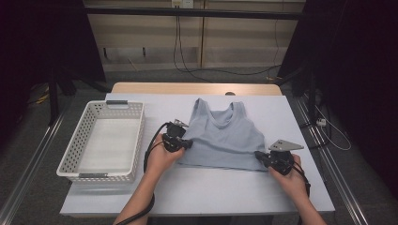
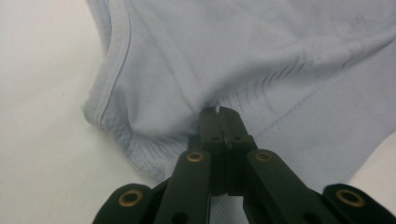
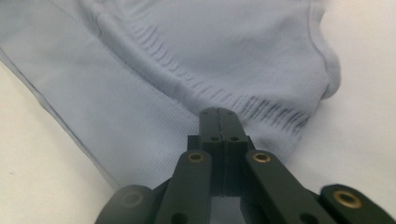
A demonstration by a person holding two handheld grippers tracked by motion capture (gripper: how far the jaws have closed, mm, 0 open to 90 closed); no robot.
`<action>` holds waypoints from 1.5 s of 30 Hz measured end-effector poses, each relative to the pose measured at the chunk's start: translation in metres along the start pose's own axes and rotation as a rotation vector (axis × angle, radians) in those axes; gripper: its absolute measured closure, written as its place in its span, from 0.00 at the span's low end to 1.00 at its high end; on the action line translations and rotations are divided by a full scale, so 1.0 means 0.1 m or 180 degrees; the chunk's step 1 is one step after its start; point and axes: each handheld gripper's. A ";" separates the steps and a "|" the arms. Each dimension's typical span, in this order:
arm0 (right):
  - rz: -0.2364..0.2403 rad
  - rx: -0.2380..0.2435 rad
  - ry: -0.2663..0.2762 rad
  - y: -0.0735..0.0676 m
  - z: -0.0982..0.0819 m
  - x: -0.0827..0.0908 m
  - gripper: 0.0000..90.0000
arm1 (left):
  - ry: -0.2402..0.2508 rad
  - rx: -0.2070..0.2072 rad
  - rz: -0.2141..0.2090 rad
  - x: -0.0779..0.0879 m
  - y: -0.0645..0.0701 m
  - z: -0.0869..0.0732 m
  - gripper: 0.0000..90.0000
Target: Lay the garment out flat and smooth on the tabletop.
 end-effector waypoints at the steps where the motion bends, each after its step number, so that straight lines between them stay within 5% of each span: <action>1: 0.0008 0.0034 -0.0037 -0.01 -0.01 -0.02 1.00 | -0.0012 -0.0002 0.0003 -0.01 -0.01 -0.01 1.00; 12: -0.0060 0.0150 -0.0022 -0.04 -0.02 -0.04 0.97 | 0.0060 -0.0008 -0.0043 -0.01 -0.04 -0.06 0.95; 18: -0.0107 0.0059 0.0013 -0.04 -0.02 -0.02 0.83 | 0.0087 0.0052 -0.0074 0.06 -0.03 -0.05 0.69; 21: -0.0117 0.0045 0.0009 -0.04 -0.02 -0.03 0.80 | 0.0221 0.0112 0.0068 0.14 -0.01 -0.03 0.38; 25: -0.0156 -0.0014 0.0041 -0.04 -0.01 0.02 0.70 | 0.0196 0.0137 0.0095 0.26 0.01 -0.07 0.28; 31: -0.0139 -0.0144 0.0047 -0.05 -0.07 0.15 0.63 | 0.0145 0.0198 0.0091 0.34 0.01 -0.24 0.29; 34: -0.0113 -0.0180 0.0025 -0.06 -0.10 0.21 0.62 | 0.0048 0.0108 0.0127 0.33 0.03 -0.32 0.34; 36: -0.0111 -0.0214 -0.0008 -0.06 -0.13 0.25 0.61 | 0.0009 0.0117 0.0159 0.33 0.03 -0.37 0.43; 39: -0.0038 -0.0240 -0.0056 -0.08 -0.17 0.29 0.61 | 0.0022 0.0153 0.0211 0.35 0.01 -0.41 0.42; 41: -0.0068 -0.0240 -0.0211 -0.09 -0.21 0.30 0.64 | 0.0028 0.0118 0.0246 0.34 0.00 -0.44 0.41; 45: -0.0021 -0.0377 -0.0182 -0.08 -0.22 0.28 0.75 | 0.0080 0.0088 0.0273 0.29 0.00 -0.46 0.47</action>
Point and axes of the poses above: each handheld gripper's, and its own axes: x roughly backward along the jaws, z roughly out of its top, y roughly to its right, and after that the axes turned 12 degrees about x, right-handed
